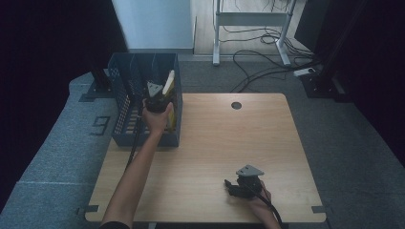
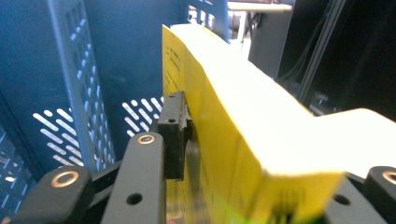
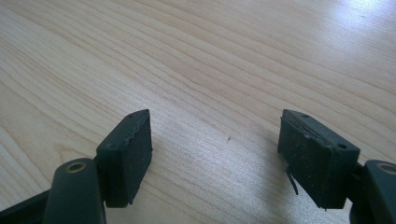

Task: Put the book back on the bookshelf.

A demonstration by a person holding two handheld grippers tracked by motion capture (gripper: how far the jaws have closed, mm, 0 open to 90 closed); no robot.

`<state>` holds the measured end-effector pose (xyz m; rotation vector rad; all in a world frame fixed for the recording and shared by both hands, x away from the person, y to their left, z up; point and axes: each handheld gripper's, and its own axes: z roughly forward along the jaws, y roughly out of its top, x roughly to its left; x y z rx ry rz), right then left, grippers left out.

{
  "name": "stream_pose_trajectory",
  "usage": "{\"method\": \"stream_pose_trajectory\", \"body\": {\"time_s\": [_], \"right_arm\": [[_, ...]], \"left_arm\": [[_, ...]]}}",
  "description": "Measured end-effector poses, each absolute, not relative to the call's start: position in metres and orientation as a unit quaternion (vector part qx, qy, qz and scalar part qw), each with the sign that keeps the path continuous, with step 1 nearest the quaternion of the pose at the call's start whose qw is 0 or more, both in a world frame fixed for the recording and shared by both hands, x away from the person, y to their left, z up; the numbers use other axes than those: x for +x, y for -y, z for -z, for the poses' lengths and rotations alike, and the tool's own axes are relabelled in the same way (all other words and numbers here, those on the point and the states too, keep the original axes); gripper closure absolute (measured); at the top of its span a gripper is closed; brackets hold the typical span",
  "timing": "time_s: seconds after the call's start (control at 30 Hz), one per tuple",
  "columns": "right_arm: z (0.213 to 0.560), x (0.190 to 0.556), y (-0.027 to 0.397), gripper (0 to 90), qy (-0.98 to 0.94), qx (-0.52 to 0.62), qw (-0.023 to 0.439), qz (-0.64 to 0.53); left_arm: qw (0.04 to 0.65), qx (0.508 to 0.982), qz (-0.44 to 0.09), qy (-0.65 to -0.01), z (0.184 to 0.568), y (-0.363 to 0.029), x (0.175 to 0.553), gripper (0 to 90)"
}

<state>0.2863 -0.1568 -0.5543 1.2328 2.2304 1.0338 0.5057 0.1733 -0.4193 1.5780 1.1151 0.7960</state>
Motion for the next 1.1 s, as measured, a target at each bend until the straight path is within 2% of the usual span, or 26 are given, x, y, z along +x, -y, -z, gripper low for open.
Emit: {"method": "stream_pose_trajectory", "body": {"time_s": [0.4, 0.53, 0.63, 1.1], "right_arm": [[0.554, 0.286, 0.157, 25.3, -0.796, 0.439, 0.195, -0.369], [0.554, 0.286, 0.157, 25.3, -0.796, 0.439, 0.195, -0.369], [0.554, 0.286, 0.157, 25.3, -0.796, 0.438, 0.195, -0.368], [0.554, 0.286, 0.157, 25.2, -0.796, 0.439, 0.194, -0.369]], "left_arm": [[0.499, 0.656, -0.302, -0.479, 0.425, -0.177, 0.502, 58.4], [0.48, 0.662, -0.325, -0.476, 0.424, -0.178, 0.499, 70.0], [0.468, 0.661, -0.34, -0.478, 0.423, -0.179, 0.499, 74.8], [0.486, 0.622, -0.358, -0.498, 0.415, -0.186, 0.514, 75.6]]}}
